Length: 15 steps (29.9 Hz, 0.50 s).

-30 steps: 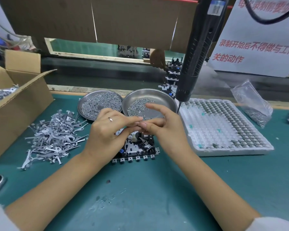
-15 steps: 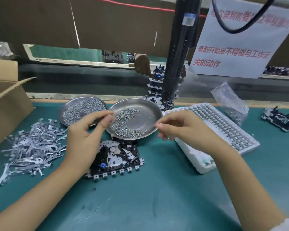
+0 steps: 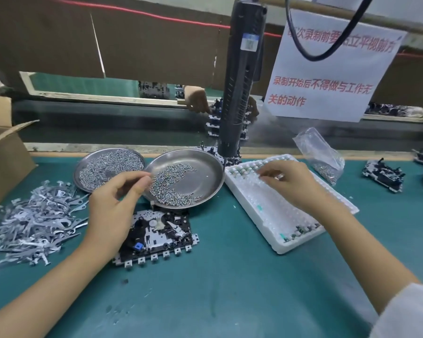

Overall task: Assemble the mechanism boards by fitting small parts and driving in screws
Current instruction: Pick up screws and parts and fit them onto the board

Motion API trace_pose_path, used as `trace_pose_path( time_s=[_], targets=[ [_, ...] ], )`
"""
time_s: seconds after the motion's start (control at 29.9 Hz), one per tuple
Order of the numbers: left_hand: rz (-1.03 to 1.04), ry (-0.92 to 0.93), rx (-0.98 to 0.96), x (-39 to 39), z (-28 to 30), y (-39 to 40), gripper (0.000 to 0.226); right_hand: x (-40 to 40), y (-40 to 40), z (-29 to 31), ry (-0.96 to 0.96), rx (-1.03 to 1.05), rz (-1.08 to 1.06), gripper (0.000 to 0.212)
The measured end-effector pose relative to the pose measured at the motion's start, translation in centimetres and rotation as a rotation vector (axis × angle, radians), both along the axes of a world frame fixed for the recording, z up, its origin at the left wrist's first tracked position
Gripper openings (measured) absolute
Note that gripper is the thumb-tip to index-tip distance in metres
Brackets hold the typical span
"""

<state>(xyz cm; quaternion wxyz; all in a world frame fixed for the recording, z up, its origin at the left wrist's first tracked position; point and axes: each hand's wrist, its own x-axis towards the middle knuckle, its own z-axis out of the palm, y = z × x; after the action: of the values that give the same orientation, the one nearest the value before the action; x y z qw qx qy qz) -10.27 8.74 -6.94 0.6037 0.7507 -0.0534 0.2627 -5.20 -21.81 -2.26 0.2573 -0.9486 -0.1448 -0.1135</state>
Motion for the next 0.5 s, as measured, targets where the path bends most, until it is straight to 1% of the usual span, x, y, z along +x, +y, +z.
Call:
trace_pose_path(
  time_s=[0.1,0.37,0.5],
  targets=[
    [-0.026,0.023,-0.024,0.0,0.0,0.1,0.015,1.4,1.8,0.0,-0.027,-0.103,0.064,0.024],
    [-0.049,0.035,-0.041,-0.1,0.3,0.2,0.013,3.3,4.8,0.4,0.043,-0.411,0.071,0.048],
    [-0.040,0.036,-0.040,-0.1,0.3,0.2,0.012,3.7,5.2,0.4,0.076,-0.447,0.049,0.050]
  ],
)
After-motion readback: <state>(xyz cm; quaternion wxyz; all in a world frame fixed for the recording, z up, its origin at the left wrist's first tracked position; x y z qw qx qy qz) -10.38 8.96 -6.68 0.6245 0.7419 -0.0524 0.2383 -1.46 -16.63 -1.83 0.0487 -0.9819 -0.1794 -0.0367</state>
